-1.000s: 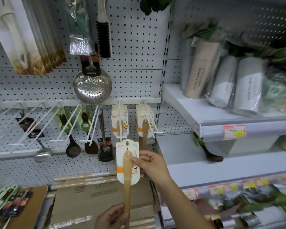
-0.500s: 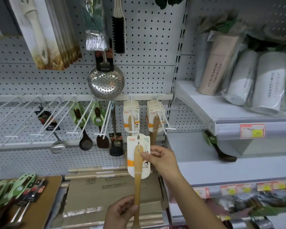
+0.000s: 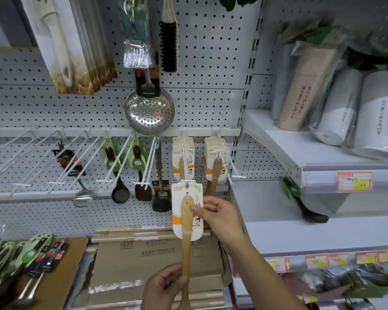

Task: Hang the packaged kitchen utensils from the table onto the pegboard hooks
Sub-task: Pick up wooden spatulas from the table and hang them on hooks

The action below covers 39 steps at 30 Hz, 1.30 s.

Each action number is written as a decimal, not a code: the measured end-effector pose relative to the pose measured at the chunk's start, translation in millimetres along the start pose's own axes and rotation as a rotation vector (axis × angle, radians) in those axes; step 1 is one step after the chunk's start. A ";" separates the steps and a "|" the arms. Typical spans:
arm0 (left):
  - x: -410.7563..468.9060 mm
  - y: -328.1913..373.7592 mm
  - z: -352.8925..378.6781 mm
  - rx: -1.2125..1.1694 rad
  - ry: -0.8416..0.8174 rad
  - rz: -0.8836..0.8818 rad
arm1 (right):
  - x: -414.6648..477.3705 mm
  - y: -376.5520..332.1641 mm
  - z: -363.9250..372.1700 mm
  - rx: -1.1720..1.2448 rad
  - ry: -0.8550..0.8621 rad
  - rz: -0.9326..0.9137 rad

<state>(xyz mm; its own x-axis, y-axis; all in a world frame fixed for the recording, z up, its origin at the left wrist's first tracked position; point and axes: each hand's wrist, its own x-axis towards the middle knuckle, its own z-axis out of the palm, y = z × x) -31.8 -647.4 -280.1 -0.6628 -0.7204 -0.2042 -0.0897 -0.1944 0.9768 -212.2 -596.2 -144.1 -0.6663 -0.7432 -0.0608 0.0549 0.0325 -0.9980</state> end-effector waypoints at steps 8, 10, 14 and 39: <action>25.3 0.8 -0.6 -0.002 0.007 0.002 | 26.9 7.9 5.8 -0.019 0.070 0.007; 31.8 1.7 -0.3 -0.007 0.012 0.011 | 35.0 10.5 7.0 -0.029 0.095 0.020; 52.2 -1.7 -1.9 0.034 0.029 0.010 | 56.2 16.0 9.7 -0.063 0.137 0.027; 202.4 11.4 -17.6 0.298 -0.096 0.051 | 180.2 13.7 31.0 -0.235 0.326 0.055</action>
<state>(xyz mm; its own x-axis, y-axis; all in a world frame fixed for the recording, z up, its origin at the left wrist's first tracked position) -153.9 -807.1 -311.5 -0.7380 -0.6551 -0.1616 -0.2592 0.0541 0.9643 -308.4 -750.4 -168.1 -0.8702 -0.4862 -0.0795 -0.0492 0.2462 -0.9680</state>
